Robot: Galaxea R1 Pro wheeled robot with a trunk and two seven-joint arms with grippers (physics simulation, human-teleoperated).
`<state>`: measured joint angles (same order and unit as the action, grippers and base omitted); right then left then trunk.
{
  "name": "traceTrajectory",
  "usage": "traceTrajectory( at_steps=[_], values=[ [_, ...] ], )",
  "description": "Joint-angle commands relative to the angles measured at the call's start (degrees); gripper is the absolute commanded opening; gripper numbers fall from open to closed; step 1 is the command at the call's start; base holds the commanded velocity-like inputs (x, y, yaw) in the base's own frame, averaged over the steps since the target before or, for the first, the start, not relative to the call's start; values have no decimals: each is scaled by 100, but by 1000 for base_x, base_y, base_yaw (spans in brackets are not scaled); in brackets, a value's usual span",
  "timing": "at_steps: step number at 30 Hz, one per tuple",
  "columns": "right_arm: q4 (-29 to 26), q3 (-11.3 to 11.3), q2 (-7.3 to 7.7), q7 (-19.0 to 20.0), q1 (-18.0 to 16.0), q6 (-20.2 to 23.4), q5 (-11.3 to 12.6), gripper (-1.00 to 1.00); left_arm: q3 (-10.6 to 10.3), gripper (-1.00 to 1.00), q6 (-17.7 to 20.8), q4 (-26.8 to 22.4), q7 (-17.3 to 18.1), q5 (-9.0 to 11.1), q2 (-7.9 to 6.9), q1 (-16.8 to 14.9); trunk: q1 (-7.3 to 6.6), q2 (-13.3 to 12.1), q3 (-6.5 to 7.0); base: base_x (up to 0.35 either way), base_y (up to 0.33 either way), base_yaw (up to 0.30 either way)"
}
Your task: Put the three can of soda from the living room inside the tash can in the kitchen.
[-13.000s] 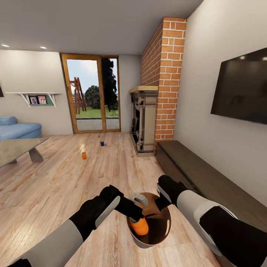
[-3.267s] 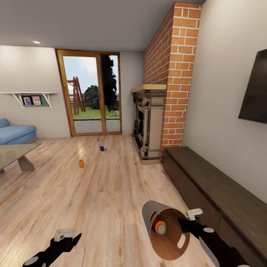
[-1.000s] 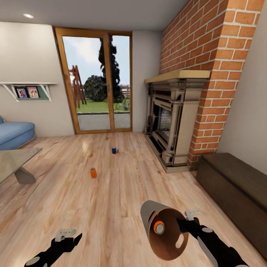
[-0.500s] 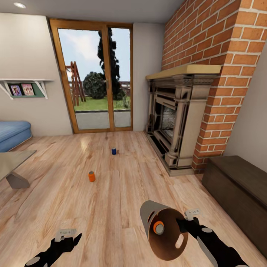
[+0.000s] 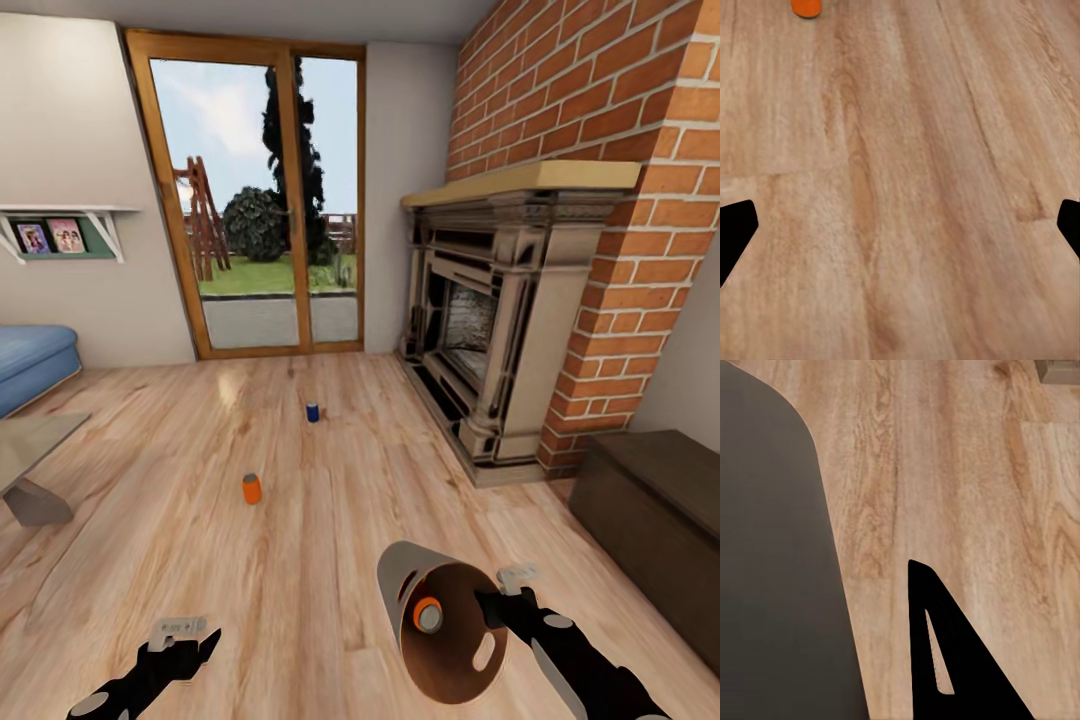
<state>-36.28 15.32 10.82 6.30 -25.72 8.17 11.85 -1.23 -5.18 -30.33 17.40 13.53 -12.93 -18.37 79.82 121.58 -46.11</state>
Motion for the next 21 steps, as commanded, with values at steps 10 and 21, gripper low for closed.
traceTrajectory(
  at_steps=[10,21],
  values=[
    [-11,-3,-1,3,-3,0,19,-100,0,100,0,1,-3,0,2,0,0,0,-3,287,166,0],
    [-11,-3,-1,3,-3,-2,14,-100,0,100,0,1,-2,0,9,0,0,0,-4,280,174,0]
  ],
)
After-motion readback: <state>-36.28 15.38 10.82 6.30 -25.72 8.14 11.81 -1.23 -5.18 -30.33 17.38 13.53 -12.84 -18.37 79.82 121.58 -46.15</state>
